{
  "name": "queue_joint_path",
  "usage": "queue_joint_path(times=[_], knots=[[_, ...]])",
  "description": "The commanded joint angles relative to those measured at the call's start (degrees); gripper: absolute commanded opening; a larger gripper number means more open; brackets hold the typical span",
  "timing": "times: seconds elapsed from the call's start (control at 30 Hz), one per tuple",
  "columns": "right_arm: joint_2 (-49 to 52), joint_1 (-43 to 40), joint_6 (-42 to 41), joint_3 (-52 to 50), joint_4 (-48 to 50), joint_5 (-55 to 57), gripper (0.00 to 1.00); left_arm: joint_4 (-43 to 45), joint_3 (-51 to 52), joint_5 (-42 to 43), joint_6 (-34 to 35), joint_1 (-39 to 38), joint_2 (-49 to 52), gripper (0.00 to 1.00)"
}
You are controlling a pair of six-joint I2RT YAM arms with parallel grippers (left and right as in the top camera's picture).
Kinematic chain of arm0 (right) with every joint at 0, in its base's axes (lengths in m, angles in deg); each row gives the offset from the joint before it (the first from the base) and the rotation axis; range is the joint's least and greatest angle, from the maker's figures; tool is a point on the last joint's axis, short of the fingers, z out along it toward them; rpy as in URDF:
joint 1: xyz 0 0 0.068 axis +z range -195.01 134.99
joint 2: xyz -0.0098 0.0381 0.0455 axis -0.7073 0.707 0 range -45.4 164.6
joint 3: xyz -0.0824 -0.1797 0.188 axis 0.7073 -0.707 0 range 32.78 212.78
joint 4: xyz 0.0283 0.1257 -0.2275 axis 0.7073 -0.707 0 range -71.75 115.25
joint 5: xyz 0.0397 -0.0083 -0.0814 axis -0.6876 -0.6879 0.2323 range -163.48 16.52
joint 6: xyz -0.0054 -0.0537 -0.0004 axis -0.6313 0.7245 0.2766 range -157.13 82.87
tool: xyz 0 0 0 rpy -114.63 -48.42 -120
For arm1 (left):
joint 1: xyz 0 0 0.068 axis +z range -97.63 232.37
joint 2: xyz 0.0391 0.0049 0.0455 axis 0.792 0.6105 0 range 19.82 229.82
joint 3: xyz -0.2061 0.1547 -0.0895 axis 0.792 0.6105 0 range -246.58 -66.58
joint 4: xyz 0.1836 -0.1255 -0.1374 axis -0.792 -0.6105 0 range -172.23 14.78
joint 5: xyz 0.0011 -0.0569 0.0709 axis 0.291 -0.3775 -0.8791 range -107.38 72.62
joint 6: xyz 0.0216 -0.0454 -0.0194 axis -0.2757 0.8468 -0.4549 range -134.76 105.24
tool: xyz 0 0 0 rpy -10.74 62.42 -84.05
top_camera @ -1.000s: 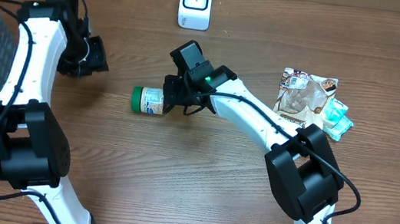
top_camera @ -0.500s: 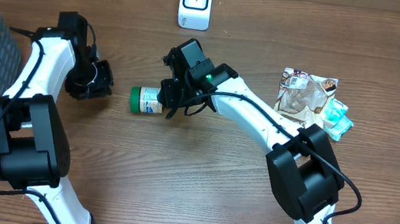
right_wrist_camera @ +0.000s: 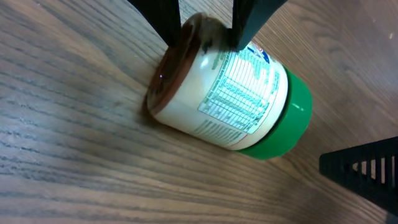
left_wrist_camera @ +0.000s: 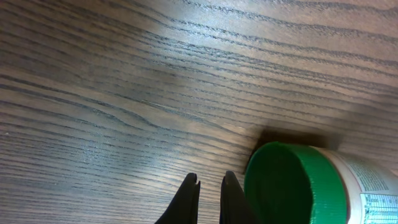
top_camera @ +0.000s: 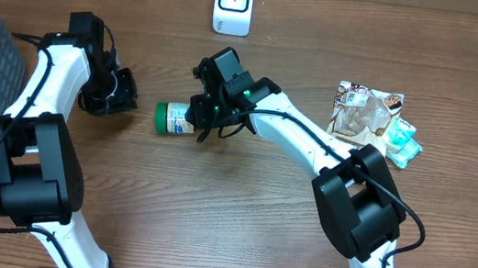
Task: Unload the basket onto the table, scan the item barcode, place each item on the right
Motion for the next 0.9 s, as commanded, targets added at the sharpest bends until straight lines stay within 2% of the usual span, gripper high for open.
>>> queue_joint_path(times=[0.0, 0.03, 0.2, 0.27, 0.3, 0.33, 0.4, 0.47, 0.7, 0.87], knots=[[3.3, 0.0, -1.4, 1.3, 0.2, 1.0, 0.22, 0.0, 0.6, 1.2, 0.9, 0.2, -0.4, 0.04], [4.0, -0.3, -2.6, 1.3, 0.0, 1.3, 0.19, 0.0, 0.6, 1.2, 0.9, 0.2, -0.4, 0.04], [4.5, -1.4, -2.8, 1.3, -0.5, 1.0, 0.19, 0.0, 0.6, 1.2, 0.9, 0.2, -0.4, 0.04], [4.4, -2.1, -0.3, 1.3, -0.6, -1.3, 0.23, 0.0, 0.6, 1.2, 0.9, 0.2, -0.4, 0.04], [4.3, -2.5, -0.2, 1.4, -1.0, -1.9, 0.27, 0.1, 0.6, 1.2, 0.9, 0.2, -0.4, 0.04], [4.0, -3.2, -0.2, 1.8, -1.6, -3.8, 0.38, 0.1, 0.6, 1.2, 0.9, 0.2, -0.4, 0.04], [2.8, -4.8, 0.5, 2.7, -2.0, -7.7, 0.53, 0.2, 0.6, 1.4, 0.9, 0.2, -0.4, 0.04], [1.0, -6.5, 0.2, 3.3, -2.1, -10.4, 0.59, 0.7, 0.6, 1.6, 0.9, 0.2, -0.4, 0.05], [-1.6, -8.8, -5.6, 3.7, -7.1, -10.8, 0.62, 2.8, 0.6, 1.6, 0.0, 0.2, -0.4, 0.08], [-1.6, -5.8, -10.3, 3.7, -7.2, -8.1, 0.63, 4.0, 0.6, 1.2, -1.0, 0.2, -0.4, 0.11]])
